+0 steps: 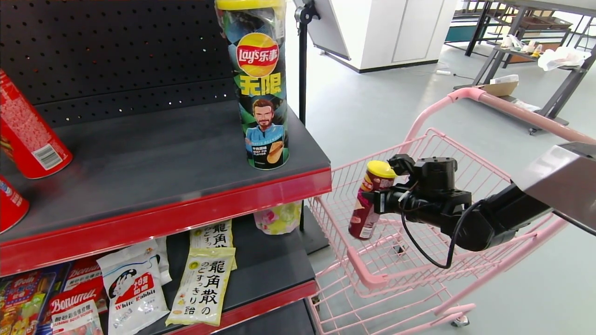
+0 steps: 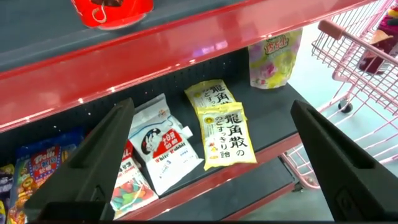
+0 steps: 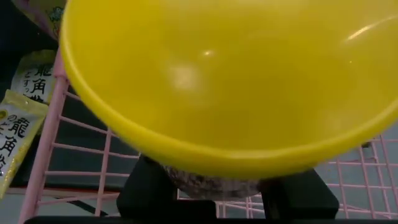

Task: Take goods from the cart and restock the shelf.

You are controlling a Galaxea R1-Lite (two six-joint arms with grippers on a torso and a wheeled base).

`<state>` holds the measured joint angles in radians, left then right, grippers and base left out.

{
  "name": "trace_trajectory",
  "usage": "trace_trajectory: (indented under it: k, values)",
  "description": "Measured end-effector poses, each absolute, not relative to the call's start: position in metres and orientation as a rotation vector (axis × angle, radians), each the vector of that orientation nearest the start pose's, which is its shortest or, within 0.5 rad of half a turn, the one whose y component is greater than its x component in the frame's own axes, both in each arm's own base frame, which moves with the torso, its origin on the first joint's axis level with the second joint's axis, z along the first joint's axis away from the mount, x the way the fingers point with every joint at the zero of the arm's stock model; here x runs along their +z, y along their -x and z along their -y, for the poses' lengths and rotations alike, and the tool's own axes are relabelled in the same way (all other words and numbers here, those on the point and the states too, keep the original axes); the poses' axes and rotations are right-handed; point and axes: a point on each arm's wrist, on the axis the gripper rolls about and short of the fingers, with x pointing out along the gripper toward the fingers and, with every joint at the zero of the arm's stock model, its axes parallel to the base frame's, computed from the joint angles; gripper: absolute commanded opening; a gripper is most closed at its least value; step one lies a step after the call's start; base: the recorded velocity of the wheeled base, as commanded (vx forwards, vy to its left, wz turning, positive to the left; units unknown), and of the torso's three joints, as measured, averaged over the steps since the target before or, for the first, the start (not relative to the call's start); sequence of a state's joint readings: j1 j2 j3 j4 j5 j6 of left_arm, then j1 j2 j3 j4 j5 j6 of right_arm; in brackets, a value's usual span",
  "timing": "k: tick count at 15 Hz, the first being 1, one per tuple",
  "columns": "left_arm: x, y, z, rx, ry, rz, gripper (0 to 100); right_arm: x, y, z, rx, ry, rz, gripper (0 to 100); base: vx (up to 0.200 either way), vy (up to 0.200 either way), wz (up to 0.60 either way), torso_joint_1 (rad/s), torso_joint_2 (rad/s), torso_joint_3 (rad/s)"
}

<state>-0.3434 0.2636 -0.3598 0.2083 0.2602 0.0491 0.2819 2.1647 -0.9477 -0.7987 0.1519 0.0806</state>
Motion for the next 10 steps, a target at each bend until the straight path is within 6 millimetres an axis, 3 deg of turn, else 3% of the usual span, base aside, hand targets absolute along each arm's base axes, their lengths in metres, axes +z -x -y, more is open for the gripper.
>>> trace_trajectory:
  k: [3,7,10]
  values:
    - [0.164,0.02,-0.013,-0.085,-0.08,-0.087,100,0.089,-0.364,-0.11,0.416,-0.045,-0.408,0,0.0,0.0,0.0,0.0,0.0,0.0]
    - [0.171,0.023,-0.014,-0.087,-0.127,-0.101,100,0.149,-0.332,-0.098,0.348,-0.032,-0.286,0,0.0,0.0,0.0,0.0,0.0,0.0]
    - [0.182,0.021,-0.014,-0.092,-0.199,-0.112,100,0.195,-0.289,-0.082,0.273,-0.01,-0.309,0,0.0,0.0,0.0,0.0,0.0,0.0]
